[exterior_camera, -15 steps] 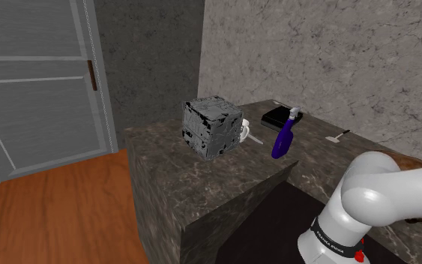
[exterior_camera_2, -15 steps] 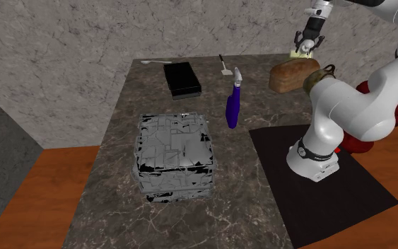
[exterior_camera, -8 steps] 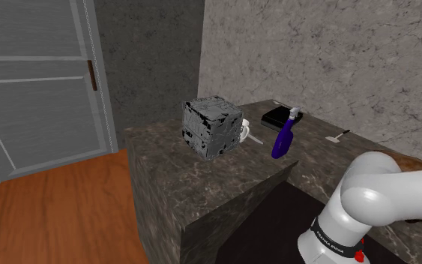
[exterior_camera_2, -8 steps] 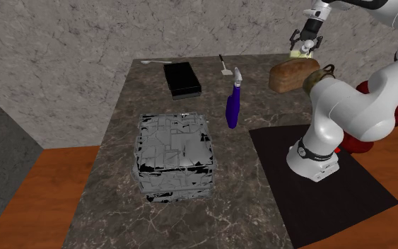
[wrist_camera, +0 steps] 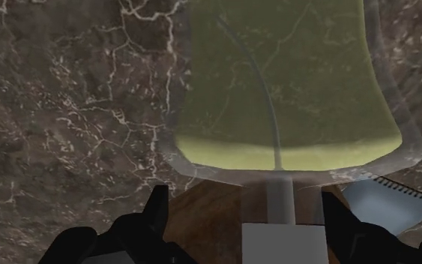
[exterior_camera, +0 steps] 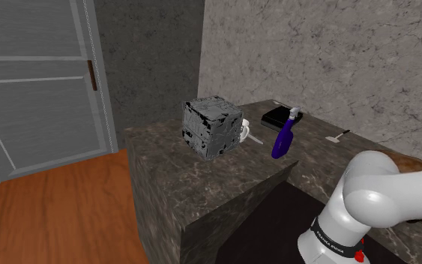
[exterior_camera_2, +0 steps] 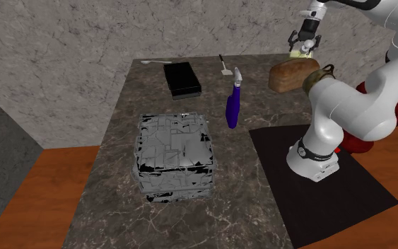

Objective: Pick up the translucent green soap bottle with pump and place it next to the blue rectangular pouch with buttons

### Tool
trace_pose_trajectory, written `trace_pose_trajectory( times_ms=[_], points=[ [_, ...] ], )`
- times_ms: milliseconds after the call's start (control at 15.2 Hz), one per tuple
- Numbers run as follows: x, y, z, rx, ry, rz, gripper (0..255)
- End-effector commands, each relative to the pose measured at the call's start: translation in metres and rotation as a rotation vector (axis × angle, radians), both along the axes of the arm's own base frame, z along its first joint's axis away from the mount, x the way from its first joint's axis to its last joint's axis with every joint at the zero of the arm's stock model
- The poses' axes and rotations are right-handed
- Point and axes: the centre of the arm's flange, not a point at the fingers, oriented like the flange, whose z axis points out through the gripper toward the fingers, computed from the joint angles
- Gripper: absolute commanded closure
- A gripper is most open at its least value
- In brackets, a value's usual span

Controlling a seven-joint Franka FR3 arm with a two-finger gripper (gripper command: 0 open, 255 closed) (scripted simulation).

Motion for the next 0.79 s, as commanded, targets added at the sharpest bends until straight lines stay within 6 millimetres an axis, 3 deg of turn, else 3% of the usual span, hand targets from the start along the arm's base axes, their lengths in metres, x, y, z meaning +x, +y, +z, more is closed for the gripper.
trace_pose_trajectory(
  times_ms=[0, 264, 726],
  points=[
    [-0.029, 0.000, -0.036, -0.095, 0.043, -0.059, 0],
    [-0.041, -0.008, 0.012, -0.095, 0.043, -0.059, 0],
    [-0.041, -0.008, 0.012, -0.095, 0.043, -0.059, 0]
  ],
)
